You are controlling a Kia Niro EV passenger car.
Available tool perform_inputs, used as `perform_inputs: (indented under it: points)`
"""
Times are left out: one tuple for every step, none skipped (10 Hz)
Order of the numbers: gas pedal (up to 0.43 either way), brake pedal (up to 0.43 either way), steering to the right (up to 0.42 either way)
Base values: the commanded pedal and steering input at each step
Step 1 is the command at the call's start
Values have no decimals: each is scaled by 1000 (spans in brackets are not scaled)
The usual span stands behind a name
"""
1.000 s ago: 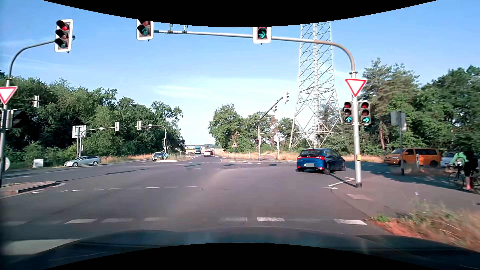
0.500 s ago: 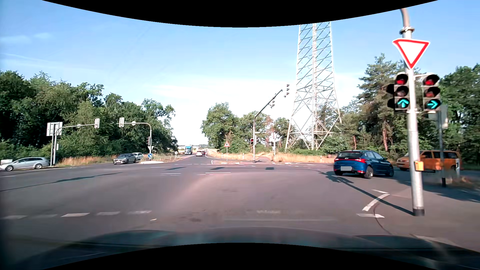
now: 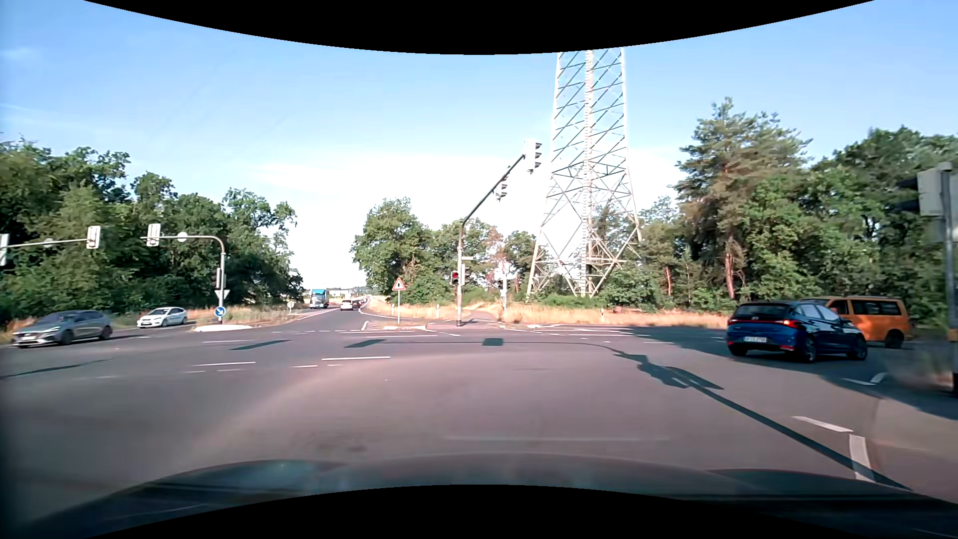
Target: Follow the waypoints while adhering to traffic rules and regulations
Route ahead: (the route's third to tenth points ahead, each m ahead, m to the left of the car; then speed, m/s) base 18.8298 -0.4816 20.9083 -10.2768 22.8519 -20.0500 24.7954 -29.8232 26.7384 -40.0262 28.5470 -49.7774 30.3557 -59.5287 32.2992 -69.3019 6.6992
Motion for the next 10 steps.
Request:
perform_inputs:
  points:
    - [0, 0, 213]
    - [0, 0, 236]
    - [0, 0, 251]
    - [0, 0, 265]
    - [0, 0, 274]
    - [0, 0, 285]
    - [0, 0, 292]
    - [0, 0, 296]
    - [0, 0, 297]
    - [0, 0, 297]
